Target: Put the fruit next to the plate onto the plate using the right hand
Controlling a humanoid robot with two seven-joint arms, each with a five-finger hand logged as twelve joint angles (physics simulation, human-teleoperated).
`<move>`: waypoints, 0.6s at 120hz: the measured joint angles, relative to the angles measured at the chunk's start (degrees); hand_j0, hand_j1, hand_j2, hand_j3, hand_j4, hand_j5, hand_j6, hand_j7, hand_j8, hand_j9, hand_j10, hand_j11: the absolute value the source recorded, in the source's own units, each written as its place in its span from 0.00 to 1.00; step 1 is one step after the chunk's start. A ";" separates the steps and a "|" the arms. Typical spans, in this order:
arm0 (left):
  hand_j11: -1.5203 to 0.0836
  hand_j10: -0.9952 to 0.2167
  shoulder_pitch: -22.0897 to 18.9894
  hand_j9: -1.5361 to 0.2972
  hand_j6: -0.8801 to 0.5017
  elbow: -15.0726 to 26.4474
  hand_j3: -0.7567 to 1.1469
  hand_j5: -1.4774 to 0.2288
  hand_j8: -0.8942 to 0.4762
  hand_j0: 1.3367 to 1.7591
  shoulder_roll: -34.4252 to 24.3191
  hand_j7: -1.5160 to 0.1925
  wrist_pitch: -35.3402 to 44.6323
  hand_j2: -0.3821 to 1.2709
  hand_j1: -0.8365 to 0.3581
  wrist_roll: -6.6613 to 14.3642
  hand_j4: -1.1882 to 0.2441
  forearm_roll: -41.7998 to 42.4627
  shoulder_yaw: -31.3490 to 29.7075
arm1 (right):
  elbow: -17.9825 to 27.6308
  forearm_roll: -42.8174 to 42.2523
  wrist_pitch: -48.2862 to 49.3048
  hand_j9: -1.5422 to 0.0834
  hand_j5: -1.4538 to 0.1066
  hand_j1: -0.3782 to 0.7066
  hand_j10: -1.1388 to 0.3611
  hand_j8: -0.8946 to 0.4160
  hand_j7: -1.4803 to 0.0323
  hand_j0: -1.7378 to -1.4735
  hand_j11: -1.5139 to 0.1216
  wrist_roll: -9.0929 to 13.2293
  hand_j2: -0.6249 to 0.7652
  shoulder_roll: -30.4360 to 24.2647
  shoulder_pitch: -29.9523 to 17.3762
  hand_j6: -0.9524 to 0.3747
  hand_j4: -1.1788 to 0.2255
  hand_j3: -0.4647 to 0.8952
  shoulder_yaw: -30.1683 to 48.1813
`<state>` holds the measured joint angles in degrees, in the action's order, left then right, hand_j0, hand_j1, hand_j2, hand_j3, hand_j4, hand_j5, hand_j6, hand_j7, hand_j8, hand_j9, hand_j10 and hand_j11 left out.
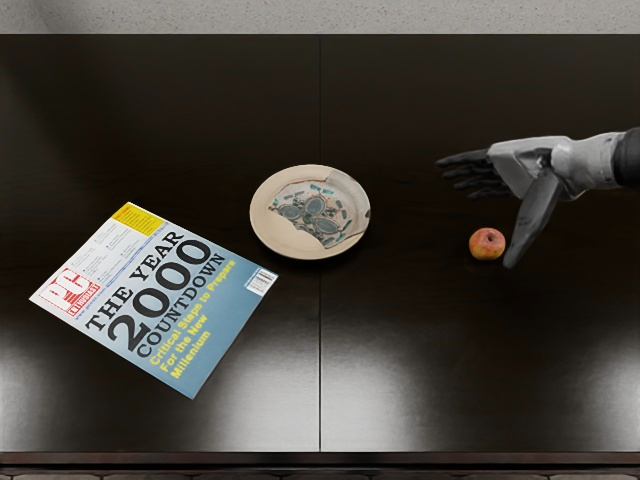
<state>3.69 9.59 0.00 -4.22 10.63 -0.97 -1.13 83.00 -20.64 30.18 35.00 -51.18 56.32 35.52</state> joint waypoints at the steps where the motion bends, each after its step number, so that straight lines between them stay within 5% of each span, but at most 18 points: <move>1: 0.94 0.81 0.00 0.83 0.63 0.00 0.40 0.86 0.65 0.76 0.00 0.88 0.00 0.23 0.98 0.00 0.82 0.00 0.00 | -0.03 0.07 0.01 0.95 0.93 0.03 0.76 0.68 0.98 0.30 0.92 0.00 0.45 0.00 0.00 0.71 0.84 0.34 0.01; 72: 0.94 0.81 0.00 0.83 0.63 0.00 0.40 0.86 0.65 0.76 0.00 0.88 0.00 0.23 0.98 0.00 0.82 0.00 0.00 | -0.48 -2.96 -0.34 0.95 0.93 0.03 0.76 0.68 0.98 0.30 0.93 0.00 0.45 -0.88 1.00 0.71 0.84 0.34 0.26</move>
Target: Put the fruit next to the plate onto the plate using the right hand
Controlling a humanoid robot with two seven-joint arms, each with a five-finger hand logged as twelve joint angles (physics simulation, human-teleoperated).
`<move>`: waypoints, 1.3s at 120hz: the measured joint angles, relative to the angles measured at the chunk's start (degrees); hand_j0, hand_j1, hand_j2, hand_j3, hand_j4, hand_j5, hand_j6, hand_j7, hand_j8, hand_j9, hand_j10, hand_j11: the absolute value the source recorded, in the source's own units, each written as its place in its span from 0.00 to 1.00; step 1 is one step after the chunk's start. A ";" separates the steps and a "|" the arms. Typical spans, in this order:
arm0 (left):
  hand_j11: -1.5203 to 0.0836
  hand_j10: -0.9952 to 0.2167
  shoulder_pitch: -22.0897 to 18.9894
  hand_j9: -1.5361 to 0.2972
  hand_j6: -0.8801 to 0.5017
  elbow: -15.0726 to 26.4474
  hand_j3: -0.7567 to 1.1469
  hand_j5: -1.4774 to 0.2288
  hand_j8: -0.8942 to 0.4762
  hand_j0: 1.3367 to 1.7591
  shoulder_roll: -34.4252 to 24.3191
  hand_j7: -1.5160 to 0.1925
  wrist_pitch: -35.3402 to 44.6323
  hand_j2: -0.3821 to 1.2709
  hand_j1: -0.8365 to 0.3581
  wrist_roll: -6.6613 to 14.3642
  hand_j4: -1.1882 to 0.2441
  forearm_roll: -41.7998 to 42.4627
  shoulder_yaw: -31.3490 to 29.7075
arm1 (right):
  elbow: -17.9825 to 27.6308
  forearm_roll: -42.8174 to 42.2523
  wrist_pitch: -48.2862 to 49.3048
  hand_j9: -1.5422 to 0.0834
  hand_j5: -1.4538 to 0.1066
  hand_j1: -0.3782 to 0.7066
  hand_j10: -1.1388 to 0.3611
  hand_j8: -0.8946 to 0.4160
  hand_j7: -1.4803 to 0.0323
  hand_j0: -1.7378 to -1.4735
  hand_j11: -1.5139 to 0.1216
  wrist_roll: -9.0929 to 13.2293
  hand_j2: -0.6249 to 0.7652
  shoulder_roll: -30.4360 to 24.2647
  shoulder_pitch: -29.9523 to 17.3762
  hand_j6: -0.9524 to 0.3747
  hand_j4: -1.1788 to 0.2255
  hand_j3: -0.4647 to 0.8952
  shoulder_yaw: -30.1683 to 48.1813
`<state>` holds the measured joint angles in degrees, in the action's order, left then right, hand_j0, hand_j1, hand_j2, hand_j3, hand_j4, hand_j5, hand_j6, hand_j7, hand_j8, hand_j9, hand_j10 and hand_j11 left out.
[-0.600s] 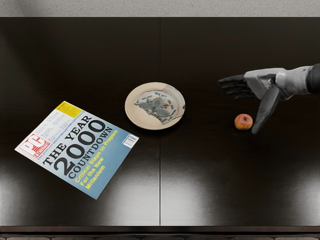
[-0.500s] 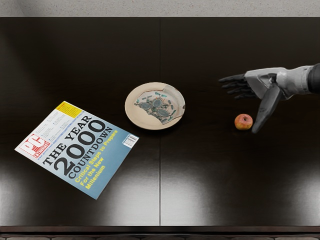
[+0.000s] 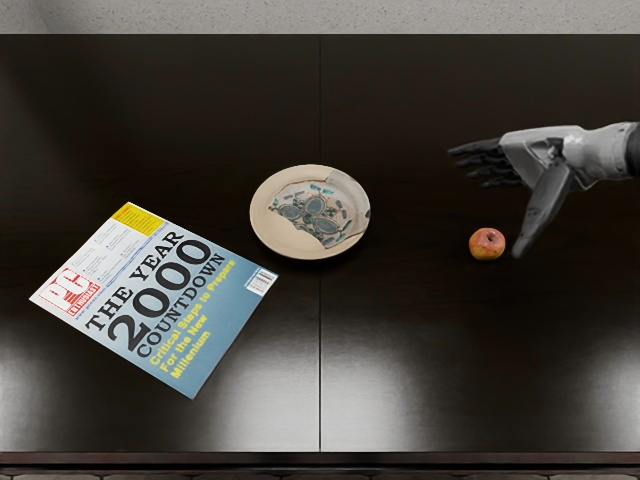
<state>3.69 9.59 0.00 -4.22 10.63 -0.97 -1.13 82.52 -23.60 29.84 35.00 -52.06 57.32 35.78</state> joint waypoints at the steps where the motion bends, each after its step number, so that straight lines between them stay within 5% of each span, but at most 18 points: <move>1: 0.94 0.81 0.00 0.83 0.63 0.00 0.40 0.86 0.65 0.76 0.00 0.88 0.00 0.23 0.98 0.00 0.82 0.00 0.00 | 0.04 -0.39 0.01 0.95 0.93 0.03 0.76 0.68 0.98 0.30 0.93 0.00 0.45 -0.01 0.04 0.71 0.84 0.34 0.01; 66: 0.94 0.81 0.00 0.83 0.63 0.01 0.40 0.86 0.65 0.76 0.00 0.88 0.00 0.23 0.98 0.00 0.82 0.00 0.00 | 6.20 -33.03 -11.55 0.95 0.93 0.03 0.76 0.68 0.98 0.30 0.93 0.00 0.45 6.30 -0.45 0.71 0.84 0.34 -3.92; 156: 0.94 0.81 0.00 0.83 0.63 0.00 0.40 0.86 0.65 0.76 0.00 0.88 0.00 0.23 0.98 0.00 0.82 0.00 0.00 | 7.95 -50.43 -22.66 0.90 0.88 0.09 0.72 0.63 0.93 0.30 0.88 0.00 0.44 10.71 -9.71 0.67 0.80 0.34 -8.13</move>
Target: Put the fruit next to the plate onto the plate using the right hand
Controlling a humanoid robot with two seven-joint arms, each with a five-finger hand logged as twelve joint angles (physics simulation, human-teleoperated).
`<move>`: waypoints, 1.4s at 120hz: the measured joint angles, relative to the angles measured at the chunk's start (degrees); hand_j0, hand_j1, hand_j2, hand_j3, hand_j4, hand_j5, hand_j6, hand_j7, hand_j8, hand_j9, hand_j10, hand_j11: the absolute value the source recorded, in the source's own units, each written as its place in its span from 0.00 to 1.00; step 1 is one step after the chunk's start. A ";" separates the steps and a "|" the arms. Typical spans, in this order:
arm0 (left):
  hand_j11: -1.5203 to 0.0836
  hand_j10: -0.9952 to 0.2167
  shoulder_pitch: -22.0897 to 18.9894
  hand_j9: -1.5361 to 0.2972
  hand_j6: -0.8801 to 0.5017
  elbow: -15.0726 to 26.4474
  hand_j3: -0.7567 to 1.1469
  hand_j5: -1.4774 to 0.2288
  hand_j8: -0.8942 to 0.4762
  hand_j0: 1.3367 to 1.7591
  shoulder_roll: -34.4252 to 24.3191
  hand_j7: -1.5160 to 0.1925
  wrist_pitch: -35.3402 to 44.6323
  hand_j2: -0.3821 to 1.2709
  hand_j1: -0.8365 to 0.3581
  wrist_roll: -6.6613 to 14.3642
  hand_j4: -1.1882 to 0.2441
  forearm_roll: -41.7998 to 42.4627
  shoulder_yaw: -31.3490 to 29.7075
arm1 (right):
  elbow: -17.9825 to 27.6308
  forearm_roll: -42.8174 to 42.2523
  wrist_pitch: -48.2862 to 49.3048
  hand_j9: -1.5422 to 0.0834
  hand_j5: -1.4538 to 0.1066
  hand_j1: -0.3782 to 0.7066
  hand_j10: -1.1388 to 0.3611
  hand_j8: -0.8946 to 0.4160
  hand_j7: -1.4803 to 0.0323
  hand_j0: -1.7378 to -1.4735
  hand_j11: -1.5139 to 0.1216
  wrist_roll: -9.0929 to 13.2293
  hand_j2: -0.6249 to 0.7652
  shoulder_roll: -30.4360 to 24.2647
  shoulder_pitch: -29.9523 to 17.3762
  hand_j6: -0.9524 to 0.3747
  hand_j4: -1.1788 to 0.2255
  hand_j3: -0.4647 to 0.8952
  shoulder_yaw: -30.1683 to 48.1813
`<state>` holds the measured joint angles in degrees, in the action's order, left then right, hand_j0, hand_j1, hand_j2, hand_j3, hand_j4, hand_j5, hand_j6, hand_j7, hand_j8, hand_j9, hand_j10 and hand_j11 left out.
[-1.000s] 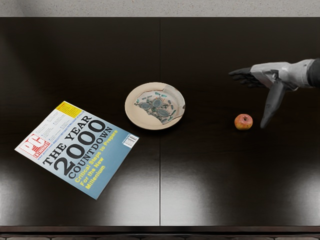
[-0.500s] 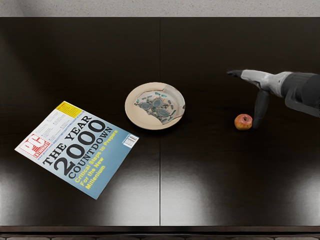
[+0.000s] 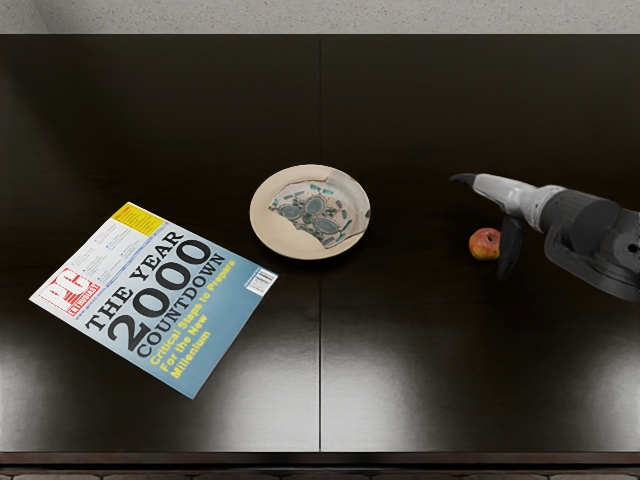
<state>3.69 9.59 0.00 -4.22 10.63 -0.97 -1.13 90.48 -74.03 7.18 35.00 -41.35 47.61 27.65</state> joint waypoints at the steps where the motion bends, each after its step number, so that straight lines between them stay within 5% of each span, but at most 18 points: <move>1: 0.94 0.81 0.00 0.83 0.63 0.00 0.40 0.86 0.65 0.76 0.00 0.88 0.00 0.23 0.98 0.00 0.82 0.00 0.00 | -0.02 -0.12 -0.15 0.90 0.88 0.09 0.72 0.63 0.93 0.30 0.88 0.00 0.44 0.01 -0.04 0.67 0.79 0.34 -0.09; 123: 0.94 0.81 0.00 0.83 0.63 0.00 0.40 0.86 0.65 0.76 0.00 0.88 0.00 0.23 0.98 0.00 0.82 0.00 0.00 | -2.40 -6.56 -6.08 0.68 0.65 0.40 0.53 0.42 0.69 0.30 0.66 0.00 0.40 2.66 -2.51 0.46 0.60 0.34 -4.31; 168: 0.94 0.81 0.00 0.83 0.63 0.01 0.40 0.86 0.65 0.76 0.00 0.88 0.00 0.23 0.98 0.00 0.82 0.00 0.00 | -3.69 -6.80 -7.94 0.65 0.62 0.44 0.51 0.39 0.65 0.30 0.63 0.00 0.40 2.91 -2.56 0.43 0.57 0.34 -5.65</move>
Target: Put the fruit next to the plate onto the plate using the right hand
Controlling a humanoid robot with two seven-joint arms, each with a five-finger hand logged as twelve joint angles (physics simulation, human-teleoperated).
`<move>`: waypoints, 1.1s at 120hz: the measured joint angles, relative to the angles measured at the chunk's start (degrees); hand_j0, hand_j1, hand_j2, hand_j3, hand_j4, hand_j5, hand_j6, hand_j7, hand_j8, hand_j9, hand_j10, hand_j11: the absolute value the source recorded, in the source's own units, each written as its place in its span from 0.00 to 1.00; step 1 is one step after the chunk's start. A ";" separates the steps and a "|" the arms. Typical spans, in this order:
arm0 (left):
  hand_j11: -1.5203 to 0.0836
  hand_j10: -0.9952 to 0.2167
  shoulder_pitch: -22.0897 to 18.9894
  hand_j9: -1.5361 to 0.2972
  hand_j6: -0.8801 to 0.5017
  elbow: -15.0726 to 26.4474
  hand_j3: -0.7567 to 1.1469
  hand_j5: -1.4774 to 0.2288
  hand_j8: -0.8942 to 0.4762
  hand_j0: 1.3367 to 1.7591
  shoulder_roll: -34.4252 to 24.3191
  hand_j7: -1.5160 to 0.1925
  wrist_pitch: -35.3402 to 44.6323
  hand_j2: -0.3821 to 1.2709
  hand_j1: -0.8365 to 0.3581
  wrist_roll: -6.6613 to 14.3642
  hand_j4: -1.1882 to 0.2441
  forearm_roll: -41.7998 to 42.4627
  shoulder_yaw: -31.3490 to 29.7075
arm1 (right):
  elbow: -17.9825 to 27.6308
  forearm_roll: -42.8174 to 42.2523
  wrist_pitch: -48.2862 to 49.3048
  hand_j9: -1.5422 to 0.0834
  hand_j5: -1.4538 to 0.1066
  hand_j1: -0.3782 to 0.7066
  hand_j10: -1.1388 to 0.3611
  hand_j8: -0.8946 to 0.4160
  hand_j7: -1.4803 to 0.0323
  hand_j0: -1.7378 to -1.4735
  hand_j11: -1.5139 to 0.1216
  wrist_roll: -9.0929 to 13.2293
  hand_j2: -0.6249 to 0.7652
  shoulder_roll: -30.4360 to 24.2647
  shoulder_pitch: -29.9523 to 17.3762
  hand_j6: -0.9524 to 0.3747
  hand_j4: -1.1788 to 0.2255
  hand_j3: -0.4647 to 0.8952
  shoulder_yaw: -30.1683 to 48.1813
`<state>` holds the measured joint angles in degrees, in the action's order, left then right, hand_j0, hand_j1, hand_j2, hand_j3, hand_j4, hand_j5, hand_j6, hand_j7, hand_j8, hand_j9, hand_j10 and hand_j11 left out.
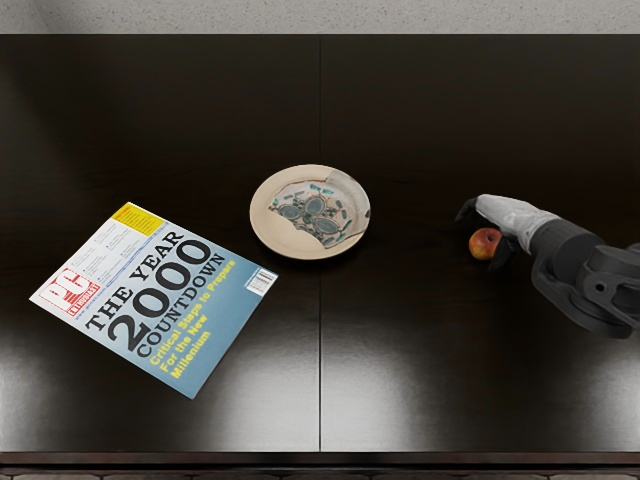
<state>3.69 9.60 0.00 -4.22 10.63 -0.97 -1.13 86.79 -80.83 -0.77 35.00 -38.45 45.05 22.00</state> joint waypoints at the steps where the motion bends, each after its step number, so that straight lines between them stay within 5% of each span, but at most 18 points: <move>1: 0.94 0.81 0.00 0.83 0.63 0.00 0.40 0.86 0.65 0.76 0.00 0.88 0.00 0.23 0.98 0.00 0.82 0.00 0.00 | -0.02 0.00 -0.05 0.65 0.62 0.44 0.51 0.39 0.65 0.30 0.63 0.00 0.40 0.00 0.00 0.43 0.57 0.34 -0.01; 132: 0.94 0.81 0.00 0.83 0.63 -0.02 0.40 0.86 0.65 0.76 0.00 0.88 0.01 0.23 0.98 0.00 0.82 0.00 0.00 | 0.08 -2.93 -4.66 0.51 0.47 0.60 0.39 0.35 0.51 0.32 0.49 0.03 0.42 0.09 -2.50 0.39 0.44 0.34 -0.80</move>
<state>3.69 9.58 0.00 -4.22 10.63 -0.97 -1.13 86.87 -83.75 -5.42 35.03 -38.36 42.55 21.20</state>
